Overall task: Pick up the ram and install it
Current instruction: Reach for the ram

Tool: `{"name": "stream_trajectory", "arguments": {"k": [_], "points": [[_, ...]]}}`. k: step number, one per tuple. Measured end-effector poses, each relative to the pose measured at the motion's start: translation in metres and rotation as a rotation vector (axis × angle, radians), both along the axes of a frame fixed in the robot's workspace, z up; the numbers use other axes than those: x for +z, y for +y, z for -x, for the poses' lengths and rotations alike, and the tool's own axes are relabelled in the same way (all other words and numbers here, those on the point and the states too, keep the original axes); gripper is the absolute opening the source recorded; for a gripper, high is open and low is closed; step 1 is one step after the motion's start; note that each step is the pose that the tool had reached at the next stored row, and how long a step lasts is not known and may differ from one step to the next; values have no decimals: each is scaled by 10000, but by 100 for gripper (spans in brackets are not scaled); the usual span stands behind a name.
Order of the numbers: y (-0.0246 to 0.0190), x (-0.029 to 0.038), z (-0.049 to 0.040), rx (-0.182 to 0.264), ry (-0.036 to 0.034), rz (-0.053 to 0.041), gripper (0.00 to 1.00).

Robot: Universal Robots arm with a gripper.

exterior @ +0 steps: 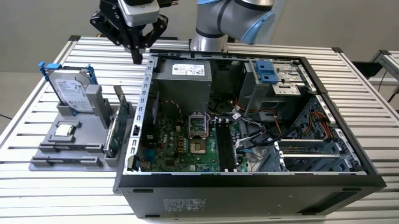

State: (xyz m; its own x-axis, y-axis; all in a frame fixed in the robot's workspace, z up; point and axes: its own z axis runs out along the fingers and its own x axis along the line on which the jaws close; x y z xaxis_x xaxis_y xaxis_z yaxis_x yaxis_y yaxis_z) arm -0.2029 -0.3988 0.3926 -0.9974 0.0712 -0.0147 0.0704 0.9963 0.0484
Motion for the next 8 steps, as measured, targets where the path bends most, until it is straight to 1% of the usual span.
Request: {"name": "stream_trajectory", "arguments": {"k": [8], "points": [[0, 0, 119, 40, 3, 0, 0]]}}
